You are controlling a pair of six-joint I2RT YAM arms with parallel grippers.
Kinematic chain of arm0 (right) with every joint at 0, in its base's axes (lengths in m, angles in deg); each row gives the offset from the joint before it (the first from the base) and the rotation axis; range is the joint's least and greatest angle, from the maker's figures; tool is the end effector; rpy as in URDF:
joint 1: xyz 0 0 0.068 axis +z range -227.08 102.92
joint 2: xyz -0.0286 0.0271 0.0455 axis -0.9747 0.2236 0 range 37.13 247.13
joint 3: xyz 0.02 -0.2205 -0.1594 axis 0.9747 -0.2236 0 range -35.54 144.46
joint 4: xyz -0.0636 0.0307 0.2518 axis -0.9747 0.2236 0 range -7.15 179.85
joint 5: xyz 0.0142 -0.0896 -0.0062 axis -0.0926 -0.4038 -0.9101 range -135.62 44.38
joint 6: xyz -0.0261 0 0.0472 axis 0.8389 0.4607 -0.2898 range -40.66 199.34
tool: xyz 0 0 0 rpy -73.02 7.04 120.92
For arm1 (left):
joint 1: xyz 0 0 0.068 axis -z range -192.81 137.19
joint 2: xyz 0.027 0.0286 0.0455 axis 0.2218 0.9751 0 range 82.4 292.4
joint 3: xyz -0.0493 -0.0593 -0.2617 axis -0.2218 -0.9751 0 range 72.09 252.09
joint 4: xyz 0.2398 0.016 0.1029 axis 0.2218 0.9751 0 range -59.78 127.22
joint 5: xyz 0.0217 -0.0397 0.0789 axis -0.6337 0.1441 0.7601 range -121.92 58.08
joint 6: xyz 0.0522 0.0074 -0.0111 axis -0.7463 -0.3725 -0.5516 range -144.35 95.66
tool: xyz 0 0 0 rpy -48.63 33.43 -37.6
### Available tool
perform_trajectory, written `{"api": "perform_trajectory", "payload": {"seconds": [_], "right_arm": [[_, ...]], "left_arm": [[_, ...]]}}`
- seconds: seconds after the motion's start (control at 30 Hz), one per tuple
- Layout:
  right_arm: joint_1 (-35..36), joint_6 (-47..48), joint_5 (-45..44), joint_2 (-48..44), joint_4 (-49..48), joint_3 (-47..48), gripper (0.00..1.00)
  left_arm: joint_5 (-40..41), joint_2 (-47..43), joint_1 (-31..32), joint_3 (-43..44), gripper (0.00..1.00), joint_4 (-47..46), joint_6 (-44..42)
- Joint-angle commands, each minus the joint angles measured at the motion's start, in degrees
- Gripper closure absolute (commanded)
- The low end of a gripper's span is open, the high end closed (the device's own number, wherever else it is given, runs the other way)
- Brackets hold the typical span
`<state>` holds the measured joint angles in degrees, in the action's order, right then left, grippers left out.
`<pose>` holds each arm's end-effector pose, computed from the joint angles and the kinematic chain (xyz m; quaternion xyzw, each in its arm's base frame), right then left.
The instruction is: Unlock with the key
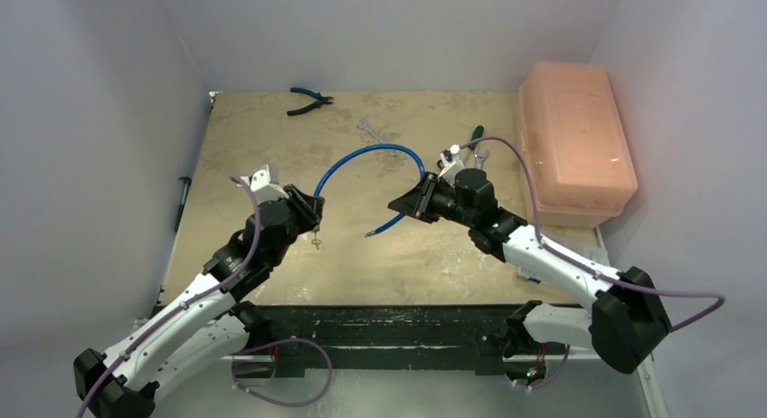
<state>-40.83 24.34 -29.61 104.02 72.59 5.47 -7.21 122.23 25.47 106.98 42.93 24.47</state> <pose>0.2096 0.1660 0.2742 0.0455 0.7920 0.5054 0.3394 0.1410 -0.0923 0.2891 -0.1981 0.7736 -0.2721 0.5369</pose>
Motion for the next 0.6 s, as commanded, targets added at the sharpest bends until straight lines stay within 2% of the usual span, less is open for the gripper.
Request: {"api": "perform_trajectory", "payload": {"seconds": [0.0,0.33,0.57], "right_arm": [[-0.9,4.3,0.0,4.4,-2.9,3.9,1.00],[-1.3,7.8,11.1,27.5,-5.9,16.5,1.00],[-1.3,6.7,17.0,43.8,-7.4,29.2,0.96]], "left_arm": [[9.9,3.7,0.0,-0.8,1.00,5.4,3.2],[19.7,14.2,-1.4,-3.7,1.00,1.3,6.9],[19.8,27.0,-9.5,-2.1,1.00,-3.9,8.1]]}}
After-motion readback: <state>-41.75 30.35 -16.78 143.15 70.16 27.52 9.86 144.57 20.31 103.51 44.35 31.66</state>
